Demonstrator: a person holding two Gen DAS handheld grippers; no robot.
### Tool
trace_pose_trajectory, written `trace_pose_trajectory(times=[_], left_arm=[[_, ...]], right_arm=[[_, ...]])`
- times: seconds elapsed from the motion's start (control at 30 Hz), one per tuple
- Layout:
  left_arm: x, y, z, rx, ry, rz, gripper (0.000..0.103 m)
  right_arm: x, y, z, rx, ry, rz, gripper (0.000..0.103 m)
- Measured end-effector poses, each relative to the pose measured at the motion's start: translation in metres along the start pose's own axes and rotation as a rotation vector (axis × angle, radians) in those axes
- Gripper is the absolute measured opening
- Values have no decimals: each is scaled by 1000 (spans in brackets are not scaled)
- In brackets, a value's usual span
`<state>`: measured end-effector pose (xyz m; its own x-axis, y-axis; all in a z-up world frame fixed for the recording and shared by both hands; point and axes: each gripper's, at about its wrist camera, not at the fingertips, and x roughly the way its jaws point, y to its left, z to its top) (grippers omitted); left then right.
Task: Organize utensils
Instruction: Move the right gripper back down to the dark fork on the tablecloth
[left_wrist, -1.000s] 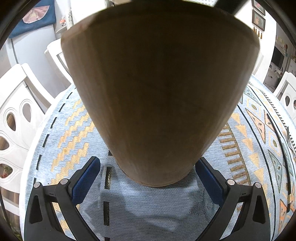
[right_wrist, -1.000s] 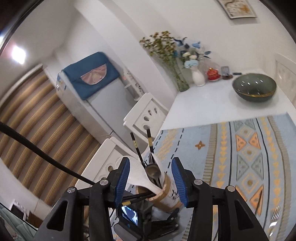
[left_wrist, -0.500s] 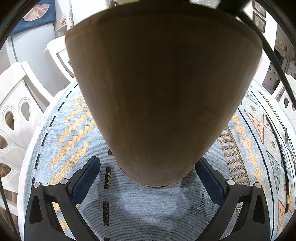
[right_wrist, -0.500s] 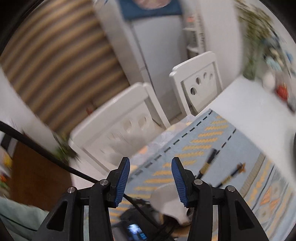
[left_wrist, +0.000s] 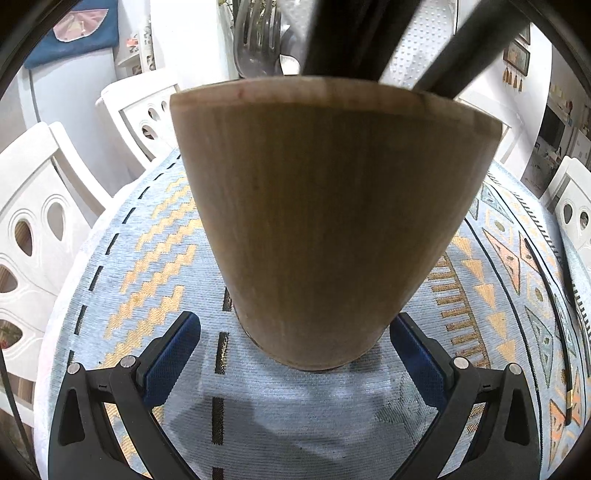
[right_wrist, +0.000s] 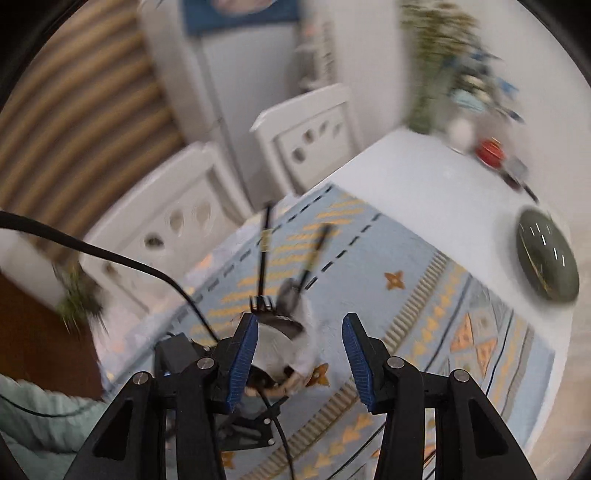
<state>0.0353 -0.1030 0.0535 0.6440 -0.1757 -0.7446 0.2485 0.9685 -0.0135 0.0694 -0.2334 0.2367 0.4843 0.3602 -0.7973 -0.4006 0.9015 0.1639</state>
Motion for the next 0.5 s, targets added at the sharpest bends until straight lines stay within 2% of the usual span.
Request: trace_pose_trajectory(times=[0.17, 0.23, 0.37, 0.5], left_arm=[[5, 7, -5, -4, 7, -7, 103], [5, 8, -5, -5, 7, -7, 103], [5, 10, -4, -4, 11, -7, 103], [9, 13, -3, -3, 16, -6, 103]], right_arm=[[-61, -68, -60, 271, -96, -77, 47], [-77, -89, -86, 357, -97, -115, 47], [-75, -129, -151, 583, -10, -140, 47], [-31, -156, -208, 772, 171, -206, 47]])
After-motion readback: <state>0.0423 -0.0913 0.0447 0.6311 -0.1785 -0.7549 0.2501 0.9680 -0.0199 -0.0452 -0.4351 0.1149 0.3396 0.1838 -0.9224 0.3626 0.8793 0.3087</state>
